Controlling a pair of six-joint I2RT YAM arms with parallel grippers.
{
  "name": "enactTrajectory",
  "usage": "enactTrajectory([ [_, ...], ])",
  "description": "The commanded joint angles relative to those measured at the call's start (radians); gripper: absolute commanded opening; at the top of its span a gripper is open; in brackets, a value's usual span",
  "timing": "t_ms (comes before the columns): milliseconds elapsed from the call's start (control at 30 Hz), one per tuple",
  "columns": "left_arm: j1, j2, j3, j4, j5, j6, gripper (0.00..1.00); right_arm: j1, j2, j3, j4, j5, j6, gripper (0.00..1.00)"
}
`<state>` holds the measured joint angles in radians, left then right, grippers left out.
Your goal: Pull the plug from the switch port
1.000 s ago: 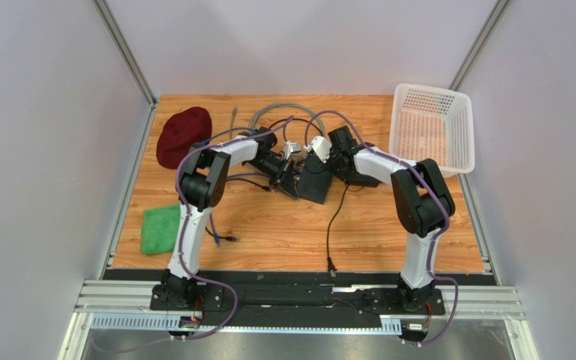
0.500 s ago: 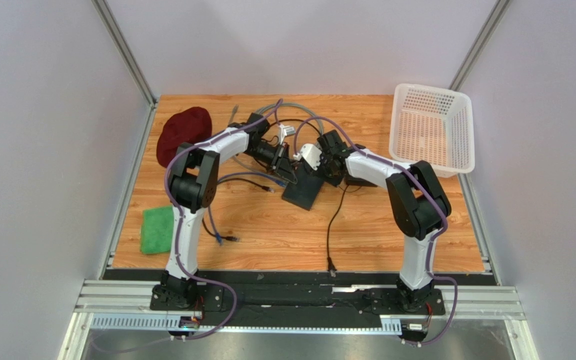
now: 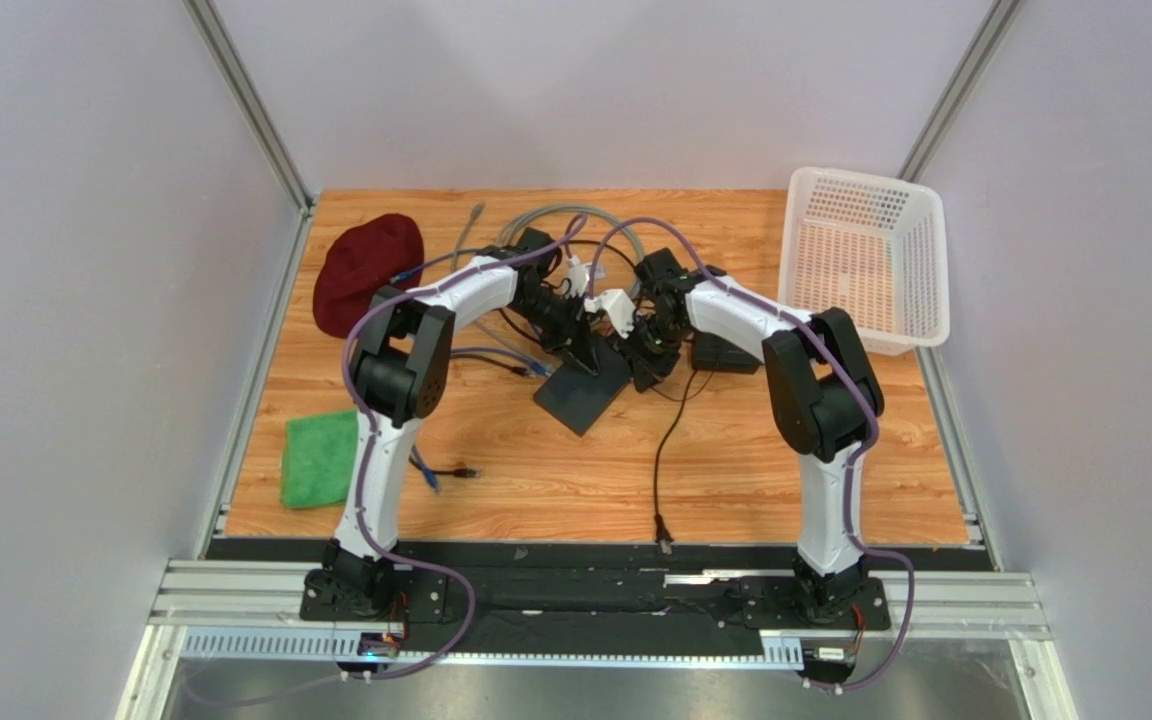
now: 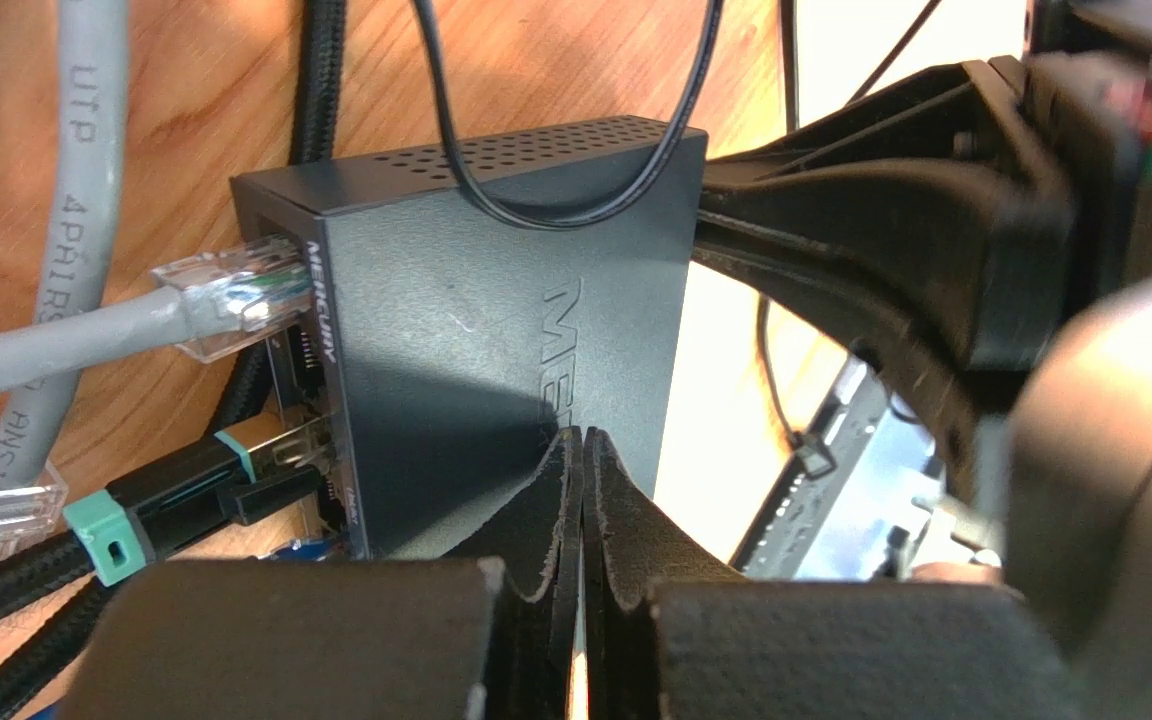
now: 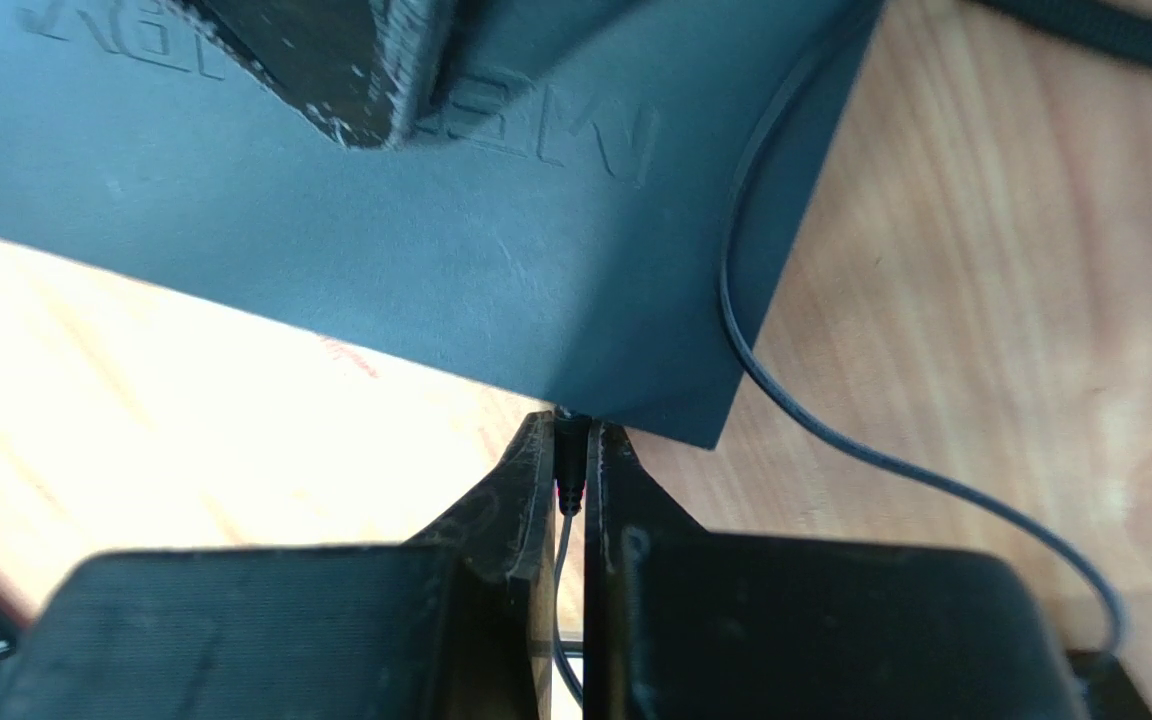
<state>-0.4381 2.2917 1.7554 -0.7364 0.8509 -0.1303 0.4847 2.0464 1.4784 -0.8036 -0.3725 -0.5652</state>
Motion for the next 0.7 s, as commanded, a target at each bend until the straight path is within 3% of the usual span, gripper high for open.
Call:
enactTrajectory([
  [0, 0.007, 0.055, 0.024, 0.003, -0.076, -0.028, 0.00, -0.026, 0.069, -0.024, -0.178, -0.177, 0.083, 0.00],
  [333, 0.001, 0.046, 0.006, 0.002, -0.082, -0.048, 0.00, -0.044, 0.055, 0.010, -0.276, -0.142, 0.091, 0.00],
  [500, 0.001, -0.012, -0.008, 0.020, 0.013, 0.017, 0.00, -0.090, -0.190, -0.075, -0.252, -0.019, 0.033, 0.00],
  [667, 0.009, -0.089, -0.022, 0.017, 0.057, 0.049, 0.01, -0.167, -0.399, -0.329, -0.215, 0.153, -0.125, 0.00],
])
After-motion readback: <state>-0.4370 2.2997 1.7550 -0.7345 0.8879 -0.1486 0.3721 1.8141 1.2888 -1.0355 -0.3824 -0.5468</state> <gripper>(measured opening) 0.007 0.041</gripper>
